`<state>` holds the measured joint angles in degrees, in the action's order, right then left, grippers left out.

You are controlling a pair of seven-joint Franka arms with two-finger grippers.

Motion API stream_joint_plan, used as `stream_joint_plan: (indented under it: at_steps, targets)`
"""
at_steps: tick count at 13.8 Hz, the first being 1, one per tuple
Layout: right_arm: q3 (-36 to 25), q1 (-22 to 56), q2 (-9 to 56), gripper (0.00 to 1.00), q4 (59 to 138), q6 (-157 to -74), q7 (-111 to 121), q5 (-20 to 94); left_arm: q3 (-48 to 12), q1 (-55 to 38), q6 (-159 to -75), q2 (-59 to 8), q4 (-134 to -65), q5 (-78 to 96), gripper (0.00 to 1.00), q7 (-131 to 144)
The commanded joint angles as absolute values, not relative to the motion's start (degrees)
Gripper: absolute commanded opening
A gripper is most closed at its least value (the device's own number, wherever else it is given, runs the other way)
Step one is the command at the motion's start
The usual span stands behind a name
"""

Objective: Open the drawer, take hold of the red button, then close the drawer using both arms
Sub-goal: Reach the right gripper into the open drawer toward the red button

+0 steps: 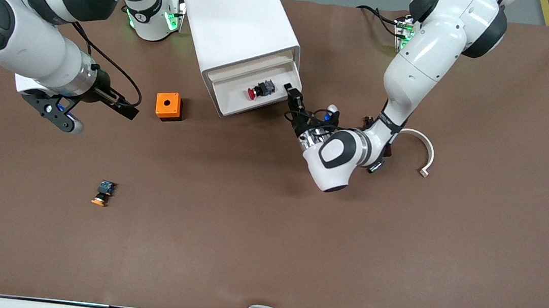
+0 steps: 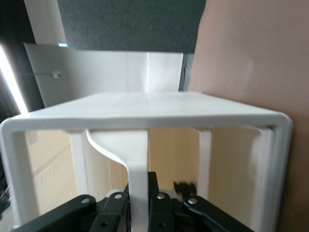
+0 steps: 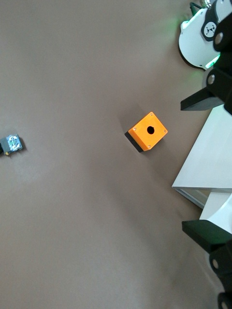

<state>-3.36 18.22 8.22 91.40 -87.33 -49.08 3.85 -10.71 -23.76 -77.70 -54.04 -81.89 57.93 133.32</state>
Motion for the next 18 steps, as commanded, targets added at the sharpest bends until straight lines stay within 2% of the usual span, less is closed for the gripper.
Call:
stream_joint_plan:
  at_steps: [1, 3, 5, 6, 7, 8, 9, 13, 15, 18]
  targets:
    - [-3.3, 20.0, 7.8, 1.00, 91.8, -87.8, -55.6, 4.6, -10.5, -20.1, -79.3, -54.0, -81.5, 60.2, 0.12, 133.8]
    - [-3.3, 24.1, 7.8, 1.00, 91.9, -89.2, -62.6, 4.6, -10.5, -18.1, -79.4, -54.5, -80.3, 61.3, 0.13, 133.8]
    - [-3.3, 28.9, 8.3, 1.00, 92.5, -94.5, -73.4, 4.7, -10.5, -16.9, -79.4, -54.8, -80.1, 61.3, 0.13, 133.7]
    - [-3.3, 30.3, 8.6, 1.00, 93.4, -97.3, -77.8, 4.8, -10.5, -16.8, -79.4, -54.8, -80.1, 61.3, 0.18, 133.4]
    - [-3.3, 31.1, 8.6, 1.00, 94.6, -99.6, -80.1, 4.9, -10.5, -16.5, -79.4, -54.8, -80.1, 61.3, 0.34, 133.1]
    - [-3.3, 32.1, 8.7, 1.00, 94.7, -100.4, -81.2, 6.1, -10.5, -16.0, -79.5, -54.7, -80.0, 61.3, 0.74, 130.2]
    - [-3.3, 33.3, 8.9, 1.00, 94.7, -101.2, -82.2, 7.0, -10.5, -16.0, -80.1, -54.7, -78.9, 61.3, 1.00, 126.6]
    - [-3.3, 40.5, 13.7, 1.00, 94.7, -106.8, -90.9, 7.1, -10.5, -15.5, -83.0, -54.5, -76.6, 61.3, 1.00, 118.0]
    - [-3.3, 43.7, 16.9, 1.00, 94.6, -110.3, -94.6, 6.8, -10.2, -14.8, -83.4, -54.1, -75.0, 59.6, 1.00, 105.2]
    - [-3.3, 46.7, 21.5, 1.00, 92.8, -112.8, -98.2, 6.3, -6.8, -14.7, -83.6, -53.8, -72.2, 56.3, 1.00, 84.7]
